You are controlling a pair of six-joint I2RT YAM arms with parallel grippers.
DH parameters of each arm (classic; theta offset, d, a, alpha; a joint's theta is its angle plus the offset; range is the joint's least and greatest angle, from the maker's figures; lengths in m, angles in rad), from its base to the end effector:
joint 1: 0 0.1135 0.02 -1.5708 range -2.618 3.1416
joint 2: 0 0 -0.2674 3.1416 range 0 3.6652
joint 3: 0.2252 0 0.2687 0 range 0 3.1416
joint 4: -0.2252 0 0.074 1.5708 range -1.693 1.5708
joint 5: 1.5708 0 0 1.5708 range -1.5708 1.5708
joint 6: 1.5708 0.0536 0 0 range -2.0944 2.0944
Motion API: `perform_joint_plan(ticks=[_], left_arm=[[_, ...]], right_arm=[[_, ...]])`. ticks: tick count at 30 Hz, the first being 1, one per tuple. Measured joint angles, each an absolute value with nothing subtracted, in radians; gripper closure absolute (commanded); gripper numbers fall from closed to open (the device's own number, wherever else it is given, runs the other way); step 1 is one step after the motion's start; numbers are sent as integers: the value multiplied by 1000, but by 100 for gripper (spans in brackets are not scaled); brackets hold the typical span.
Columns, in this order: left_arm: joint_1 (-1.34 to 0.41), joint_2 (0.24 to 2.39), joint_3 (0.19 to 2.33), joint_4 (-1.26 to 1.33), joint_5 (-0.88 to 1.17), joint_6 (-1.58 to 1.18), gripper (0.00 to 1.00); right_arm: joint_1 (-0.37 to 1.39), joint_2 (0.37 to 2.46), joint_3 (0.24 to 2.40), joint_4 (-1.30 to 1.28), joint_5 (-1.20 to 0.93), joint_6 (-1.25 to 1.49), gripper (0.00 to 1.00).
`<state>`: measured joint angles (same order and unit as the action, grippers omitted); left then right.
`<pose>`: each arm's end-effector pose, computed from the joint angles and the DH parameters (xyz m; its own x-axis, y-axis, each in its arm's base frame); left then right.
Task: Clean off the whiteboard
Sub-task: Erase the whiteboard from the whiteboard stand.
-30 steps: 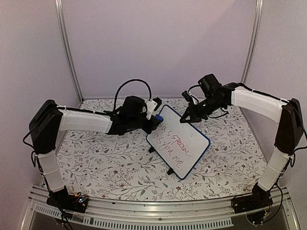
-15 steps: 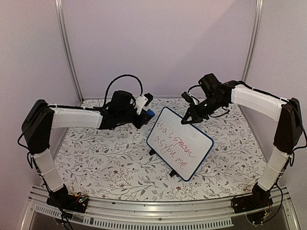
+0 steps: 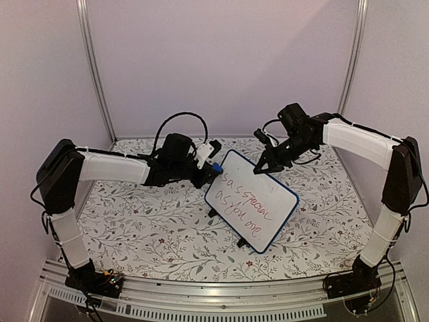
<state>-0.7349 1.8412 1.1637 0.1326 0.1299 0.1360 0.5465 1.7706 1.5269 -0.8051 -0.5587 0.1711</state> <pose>0.3231 -0.3014 0.1878 -0.2797 0.4340 -0.8564 0.7923 0.6081 0.0494 0.3281 0.2328 0.2671 -0.8432 -0.3439 -0.4131 -0.5307 0.6552 0.5377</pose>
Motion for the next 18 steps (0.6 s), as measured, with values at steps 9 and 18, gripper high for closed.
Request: perform_joint_plan(ticks=[9, 18], left_arm=[[-738, 1879, 1179, 115, 150, 137, 100], [-738, 1905, 1235, 103, 180, 142, 100]], right_arm=[[544, 1773, 1527, -805, -562, 168, 100], [542, 1774, 1527, -807, -557, 168, 100]])
